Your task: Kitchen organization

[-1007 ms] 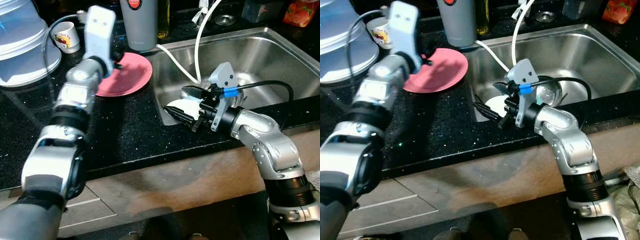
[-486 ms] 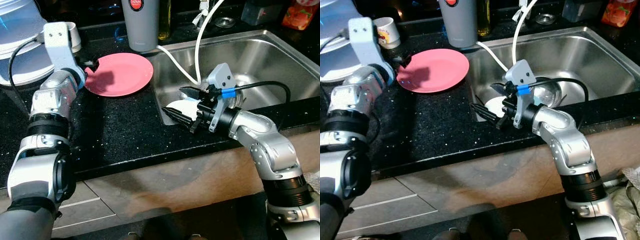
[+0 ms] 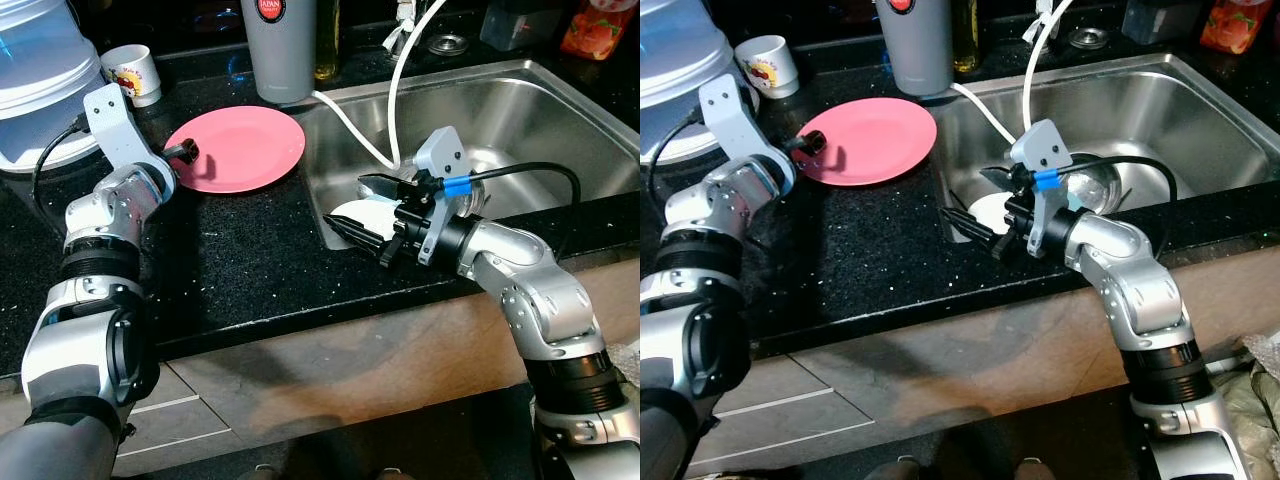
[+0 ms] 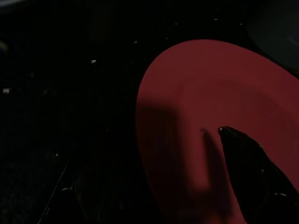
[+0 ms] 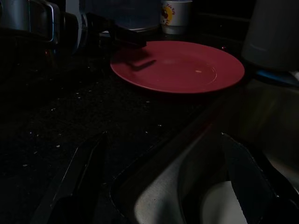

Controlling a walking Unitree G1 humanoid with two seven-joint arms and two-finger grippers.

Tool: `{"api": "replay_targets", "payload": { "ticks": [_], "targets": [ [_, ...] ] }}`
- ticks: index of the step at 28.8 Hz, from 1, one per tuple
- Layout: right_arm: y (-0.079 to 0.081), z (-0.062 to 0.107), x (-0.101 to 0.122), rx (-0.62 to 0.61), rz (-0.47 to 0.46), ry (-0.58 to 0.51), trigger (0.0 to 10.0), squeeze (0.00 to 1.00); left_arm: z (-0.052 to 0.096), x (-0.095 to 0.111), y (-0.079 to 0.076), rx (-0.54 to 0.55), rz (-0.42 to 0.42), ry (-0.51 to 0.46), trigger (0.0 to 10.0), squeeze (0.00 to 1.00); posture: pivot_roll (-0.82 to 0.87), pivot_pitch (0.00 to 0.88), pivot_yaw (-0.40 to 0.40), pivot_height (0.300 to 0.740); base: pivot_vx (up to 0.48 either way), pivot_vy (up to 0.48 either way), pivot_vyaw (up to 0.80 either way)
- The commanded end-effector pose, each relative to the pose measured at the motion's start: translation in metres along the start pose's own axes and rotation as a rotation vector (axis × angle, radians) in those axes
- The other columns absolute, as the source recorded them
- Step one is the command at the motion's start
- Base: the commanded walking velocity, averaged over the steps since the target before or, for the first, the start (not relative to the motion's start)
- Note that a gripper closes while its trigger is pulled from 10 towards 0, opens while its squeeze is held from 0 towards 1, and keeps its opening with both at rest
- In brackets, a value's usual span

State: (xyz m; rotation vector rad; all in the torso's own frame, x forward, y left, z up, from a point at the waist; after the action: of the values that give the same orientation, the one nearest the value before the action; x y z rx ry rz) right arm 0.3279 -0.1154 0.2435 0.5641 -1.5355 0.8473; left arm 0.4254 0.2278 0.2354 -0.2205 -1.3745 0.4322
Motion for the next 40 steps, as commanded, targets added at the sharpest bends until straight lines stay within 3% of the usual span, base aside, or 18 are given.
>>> {"api": "replay_targets", "payload": {
  "ticks": [1, 13, 14, 15, 16, 36, 38, 40],
  "targets": [
    [0.006, -0.001, 0.000, 0.025, 0.007, 0.008, 10.0, 0.00, -0.001, -0.013, 0.006, 0.025, 0.034, 0.053, 10.0, 0.00, 0.01, 0.107, 0.044, 0.740, 0.000, 0.000, 0.00],
    [0.005, 0.000, 0.000, 0.026, 0.009, 0.009, 10.0, 0.00, -0.001, -0.024, 0.001, 0.011, 0.141, 0.117, 10.0, 0.00, 0.01, 0.112, 0.044, 0.740, 0.000, 0.000, 0.00],
    [0.005, 0.000, 0.000, 0.024, 0.009, 0.009, 10.0, 0.00, -0.001, -0.024, -0.001, 0.002, 0.156, 0.120, 3.8, 0.00, 0.01, 0.112, 0.044, 0.740, 0.000, 0.000, 0.00],
    [0.005, 0.000, 0.000, 0.024, 0.009, 0.009, 10.0, 0.00, -0.001, -0.024, -0.001, 0.002, 0.156, 0.120, 3.8, 0.00, 0.01, 0.112, 0.044, 0.740, 0.000, 0.000, 0.00],
    [0.004, 0.001, 0.000, 0.021, 0.008, 0.011, 10.0, 0.00, -0.001, -0.024, -0.002, -0.003, 0.167, 0.122, 0.0, 0.00, 0.01, 0.112, 0.044, 0.740, 0.000, 0.000, 0.00],
    [0.002, 0.002, 0.000, 0.011, 0.007, 0.014, 10.0, 0.00, -0.001, -0.016, 0.001, 0.008, 0.224, 0.094, 0.0, 0.00, 0.01, 0.124, 0.046, 0.740, 0.000, 0.000, 0.00],
    [0.002, 0.002, 0.000, 0.009, 0.008, 0.014, 10.0, 0.00, -0.001, -0.013, 0.003, 0.013, 0.220, 0.075, 0.0, 0.00, 0.01, 0.126, 0.046, 0.740, 0.000, 0.000, 0.00],
    [0.001, 0.002, 0.001, 0.001, 0.008, 0.012, 10.0, 0.00, 0.000, 0.004, 0.000, -0.008, 0.172, -0.027, 0.0, 0.00, 0.01, 0.130, 0.048, 0.740, 0.000, 0.000, 0.00]
  ]
}}
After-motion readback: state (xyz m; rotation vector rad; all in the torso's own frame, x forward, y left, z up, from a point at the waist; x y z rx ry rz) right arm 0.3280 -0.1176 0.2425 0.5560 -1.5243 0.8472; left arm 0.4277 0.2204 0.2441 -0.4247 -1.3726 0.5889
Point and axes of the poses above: a point about 5 cm out from each wrist's last joint towards the gripper, its own z axis pointing back from the gripper into the wrist, its own x axis along the axis of the wrist's last joint, y = z × x, the point moved 2 cm from there along -z, pointing out of the wrist towards the gripper
